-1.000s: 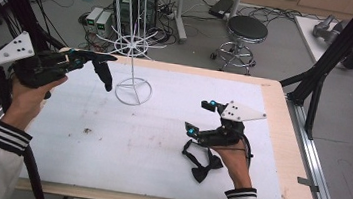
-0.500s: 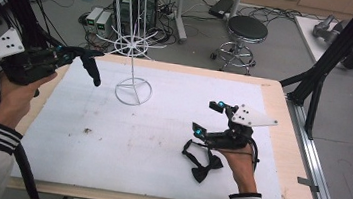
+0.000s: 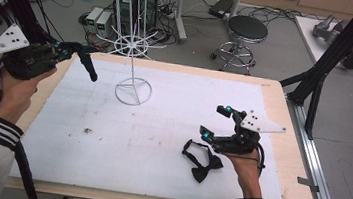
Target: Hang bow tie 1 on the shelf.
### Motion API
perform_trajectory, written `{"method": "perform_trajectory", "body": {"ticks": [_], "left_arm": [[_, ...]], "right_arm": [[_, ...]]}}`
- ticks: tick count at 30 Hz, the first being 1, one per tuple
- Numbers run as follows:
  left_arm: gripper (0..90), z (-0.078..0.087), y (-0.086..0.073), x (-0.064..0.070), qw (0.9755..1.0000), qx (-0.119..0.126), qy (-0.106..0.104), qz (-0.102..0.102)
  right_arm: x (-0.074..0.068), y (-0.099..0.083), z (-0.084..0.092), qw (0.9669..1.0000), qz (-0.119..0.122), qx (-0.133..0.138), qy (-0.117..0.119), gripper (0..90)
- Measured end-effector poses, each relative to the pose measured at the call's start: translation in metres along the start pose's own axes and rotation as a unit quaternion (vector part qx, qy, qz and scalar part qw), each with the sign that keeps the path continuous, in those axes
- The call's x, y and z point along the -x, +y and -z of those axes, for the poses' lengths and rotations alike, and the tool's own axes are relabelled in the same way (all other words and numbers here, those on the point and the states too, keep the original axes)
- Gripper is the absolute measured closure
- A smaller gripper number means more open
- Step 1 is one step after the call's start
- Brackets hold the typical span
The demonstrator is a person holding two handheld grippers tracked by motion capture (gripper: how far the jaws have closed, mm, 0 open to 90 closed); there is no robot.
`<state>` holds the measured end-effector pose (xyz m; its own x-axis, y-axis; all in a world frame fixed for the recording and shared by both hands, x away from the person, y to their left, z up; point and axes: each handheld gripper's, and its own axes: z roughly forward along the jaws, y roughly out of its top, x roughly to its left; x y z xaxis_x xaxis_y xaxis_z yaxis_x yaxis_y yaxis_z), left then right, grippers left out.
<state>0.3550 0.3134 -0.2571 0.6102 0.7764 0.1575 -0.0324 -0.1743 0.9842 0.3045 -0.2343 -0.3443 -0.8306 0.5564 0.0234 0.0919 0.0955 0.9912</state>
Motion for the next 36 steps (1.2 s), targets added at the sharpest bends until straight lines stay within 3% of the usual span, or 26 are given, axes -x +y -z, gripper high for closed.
{"method": "perform_trajectory", "body": {"ticks": [8, 14, 22, 36], "left_arm": [[83.7, -0.011, -0.005, -0.005, 0.9998, -0.008, 0.01, 0.014], [83.7, -0.021, -0.002, -0.007, 0.9997, -0.015, 0.013, 0.014], [83.7, -0.033, 0.005, -0.005, 0.9997, -0.019, 0.012, 0.007], [83.7, -0.051, 0.004, 0.001, 0.9993, -0.035, 0.012, -0.004]], "right_arm": [[0.002, 0.0, 0.003, 1.0, 0.002, -0.002, -0.001, 11.1], [0.004, 0.0, 0.006, 1.0, 0.0, -0.001, -0.004, 11.1], [0.006, -0.001, 0.007, 1.0, 0.0, 0.0, -0.005, 11.1], [0.005, -0.001, 0.006, 1.0, -0.003, -0.005, -0.004, 11.1]]}}
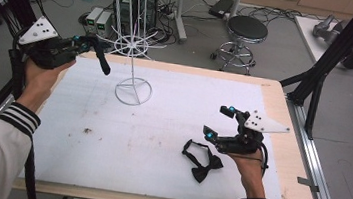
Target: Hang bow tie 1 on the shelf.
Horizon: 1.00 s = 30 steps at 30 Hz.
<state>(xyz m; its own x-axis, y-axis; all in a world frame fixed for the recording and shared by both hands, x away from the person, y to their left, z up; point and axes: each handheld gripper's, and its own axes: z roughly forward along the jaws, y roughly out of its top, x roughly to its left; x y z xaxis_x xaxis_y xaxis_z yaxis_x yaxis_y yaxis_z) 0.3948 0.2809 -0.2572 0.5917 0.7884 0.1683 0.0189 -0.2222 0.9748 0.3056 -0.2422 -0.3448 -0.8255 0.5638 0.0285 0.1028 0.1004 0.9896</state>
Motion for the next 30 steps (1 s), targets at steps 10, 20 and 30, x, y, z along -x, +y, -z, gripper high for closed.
{"method": "perform_trajectory", "body": {"ticks": [10, 20, 30], "left_arm": [[83.4, -0.012, 0.0, 0.007, 0.9999, -0.009, -0.005, 0.0], [81.8, -0.018, -0.002, 0.01, 0.9996, -0.025, -0.012, 0.003], [56.8, -0.023, -0.005, 0.013, 0.9986, -0.037, -0.015, 0.034]], "right_arm": [[-0.001, 0.001, 0.001, 1.0, 0.001, 0.007, -0.001, 11.2], [-0.002, -0.004, 0.005, 0.9999, -0.005, 0.015, -0.005, 11.1], [-0.001, -0.008, 0.007, 0.9998, -0.004, 0.016, -0.008, 11.1]]}}
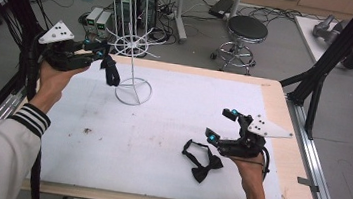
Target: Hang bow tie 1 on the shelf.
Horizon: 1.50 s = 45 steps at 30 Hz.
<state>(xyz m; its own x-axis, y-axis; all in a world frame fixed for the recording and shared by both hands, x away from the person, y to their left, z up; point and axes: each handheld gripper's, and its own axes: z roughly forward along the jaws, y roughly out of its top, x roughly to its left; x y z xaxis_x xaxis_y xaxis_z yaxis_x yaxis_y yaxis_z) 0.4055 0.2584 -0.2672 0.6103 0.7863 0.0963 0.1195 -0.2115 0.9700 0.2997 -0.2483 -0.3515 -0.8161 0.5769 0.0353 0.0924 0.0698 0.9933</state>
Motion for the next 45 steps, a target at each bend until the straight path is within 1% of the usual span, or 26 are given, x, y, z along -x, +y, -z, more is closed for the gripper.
{"method": "perform_trajectory", "body": {"ticks": [1, 3, 5, 6, 10, 14, 15, 16, 17, 19, 22, 24, 26, 27, 29, 32, 36, 38, 40, 41, 43, 44, 45], "left_arm": [[53.8, 0.0, 0.0, 0.0, 1.0, 0.001, -0.004, -0.002], [48.9, 0.001, 0.001, 0.001, 1.0, 0.002, -0.002, -0.004], [42.2, 0.001, 0.001, 0.001, 1.0, 0.007, -0.006, -0.002], [40.6, 0.002, 0.001, 0.001, 0.9999, 0.009, -0.005, 0.0], [33.7, 0.004, 0.002, -0.001, 0.9998, 0.016, -0.006, 0.003], [27.8, 0.008, 0.001, -0.002, 0.9994, 0.029, -0.016, 0.005], [25.9, 0.009, 0.001, -0.001, 0.9993, 0.031, -0.02, 0.007], [24.6, 0.01, 0.001, -0.001, 0.9991, 0.029, -0.029, 0.01], [22.6, 0.011, 0.001, -0.001, 0.9991, 0.027, -0.032, 0.011], [17.7, 0.014, -0.002, 0.002, 0.9985, 0.028, -0.047, 0.008], [17.0, 0.018, -0.008, 0.007, 0.9973, 0.034, -0.063, 0.011], [16.3, 0.021, -0.013, 0.011, 0.9964, 0.033, -0.077, 0.014], [15.8, 0.024, -0.019, 0.016, 0.9948, 0.04, -0.092, 0.02], [15.6, 0.025, -0.021, 0.018, 0.9941, 0.043, -0.097, 0.02], [15.6, 0.027, -0.027, 0.024, 0.993, 0.045, -0.108, 0.014], [15.6, 0.03, -0.036, 0.031, 0.9897, 0.054, -0.132, 0.016], [15.7, 0.035, -0.046, 0.039, 0.9869, 0.061, -0.149, 0.008], [15.7, 0.037, -0.052, 0.041, 0.985, 0.066, -0.159, 0.012], [15.7, 0.04, -0.059, 0.043, 0.984, 0.07, -0.163, 0.013], [15.7, 0.042, -0.063, 0.044, 0.9829, 0.074, -0.168, 0.013], [15.7, 0.045, -0.071, 0.046, 0.9818, 0.079, -0.172, 0.015], [15.7, 0.046, -0.075, 0.047, 0.9808, 0.082, -0.176, 0.018], [15.7, 0.048, -0.079, 0.048, 0.9799, 0.084, -0.18, 0.016]], "right_arm": [[0.0, 0.0, 0.0, 1.0, 0.001, 0.0, 0.0, 11.1], [0.0, 0.0, 0.0, 1.0, -0.002, -0.002, 0.001, 11.1], [-0.001, 0.0, -0.001, 1.0, -0.002, -0.003, 0.001, 11.1], [-0.001, 0.0, -0.001, 1.0, 0.0, -0.003, 0.002, 11.1], [-0.001, 0.0, -0.002, 1.0, -0.001, -0.004, 0.003, 11.1], [-0.001, 0.0, -0.003, 1.0, 0.0, -0.003, 0.001, 11.1], [-0.001, 0.0, -0.003, 1.0, -0.001, -0.003, 0.002, 11.1], [-0.001, 0.0, -0.003, 1.0, -0.001, -0.002, 0.002, 11.1], [-0.002, 0.0, -0.003, 1.0, -0.001, -0.002, 0.002, 11.1], [-0.002, 0.0, -0.003, 1.0, -0.001, 0.0, 0.002, 11.1], [-0.002, -0.002, -0.001, 1.0, -0.003, 0.003, 0.0, 11.1], [-0.002, -0.004, 0.001, 1.0, -0.006, 0.004, -0.003, 11.1], [-0.002, -0.005, 0.002, 1.0, -0.005, 0.004, -0.004, 11.1], [-0.002, -0.005, 0.003, 1.0, -0.003, 0.004, -0.005, 11.1], [-0.003, -0.005, 0.004, 0.9999, -0.005, 0.008, -0.004, 11.2], [-0.002, -0.004, 0.007, 0.9999, -0.005, 0.007, -0.007, 11.1], [-0.002, -0.005, 0.01, 0.9999, -0.006, 0.006, -0.01, 11.1], [-0.001, -0.006, 0.012, 0.9999, -0.006, 0.006, -0.013, 11.1], [-0.001, -0.007, 0.014, 0.9998, -0.009, 0.004, -0.016, 11.2], [0.0, -0.008, 0.015, 0.9998, -0.003, 0.005, -0.018, 11.2], [0.0, -0.009, 0.017, 0.9997, -0.011, 0.003, -0.02, 11.1], [0.0, -0.01, 0.017, 0.9997, -0.007, 0.005, -0.021, 11.2], [0.0, -0.01, 0.018, 0.9997, -0.01, 0.003, -0.022, 11.1]]}}
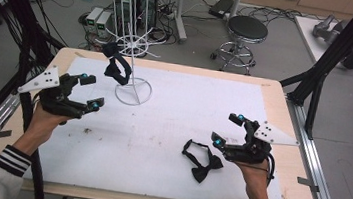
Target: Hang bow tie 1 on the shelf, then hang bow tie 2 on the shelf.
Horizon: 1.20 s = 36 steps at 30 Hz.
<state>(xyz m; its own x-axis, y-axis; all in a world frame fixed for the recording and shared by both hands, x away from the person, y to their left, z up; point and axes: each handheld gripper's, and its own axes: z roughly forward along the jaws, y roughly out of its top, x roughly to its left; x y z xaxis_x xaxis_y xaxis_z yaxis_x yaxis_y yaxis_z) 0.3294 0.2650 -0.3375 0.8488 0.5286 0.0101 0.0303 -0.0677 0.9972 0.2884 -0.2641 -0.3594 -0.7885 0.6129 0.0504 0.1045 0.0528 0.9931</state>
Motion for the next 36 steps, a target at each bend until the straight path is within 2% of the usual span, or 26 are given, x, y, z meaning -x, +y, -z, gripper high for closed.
{"method": "perform_trajectory", "body": {"ticks": [4, 9, 26, 32, 36], "left_arm": [[15.7, 0.004, -0.014, 0.005, 1.0, -0.008, -0.001, -0.005], [15.7, 0.003, -0.027, 0.005, 0.9999, -0.014, -0.007, 0.006], [15.7, 0.004, -0.023, 0.004, 0.9999, -0.014, -0.001, 0.001], [15.7, 0.004, -0.023, 0.004, 0.9998, -0.019, 0.001, -0.001], [15.7, 0.004, -0.022, 0.005, 0.9998, -0.018, -0.001, -0.002]], "right_arm": [[0.001, -0.001, 0.002, 1.0, 0.001, -0.001, -0.002, 11.2], [0.001, -0.001, 0.002, 1.0, 0.002, -0.002, -0.004, 11.2], [0.002, -0.002, 0.003, 0.9999, 0.001, -0.01, -0.004, 11.2], [0.004, -0.001, 0.005, 0.9996, 0.007, -0.026, 0.002, 11.2], [0.008, -0.001, 0.008, 0.9984, 0.016, -0.053, 0.007, 11.2]]}}
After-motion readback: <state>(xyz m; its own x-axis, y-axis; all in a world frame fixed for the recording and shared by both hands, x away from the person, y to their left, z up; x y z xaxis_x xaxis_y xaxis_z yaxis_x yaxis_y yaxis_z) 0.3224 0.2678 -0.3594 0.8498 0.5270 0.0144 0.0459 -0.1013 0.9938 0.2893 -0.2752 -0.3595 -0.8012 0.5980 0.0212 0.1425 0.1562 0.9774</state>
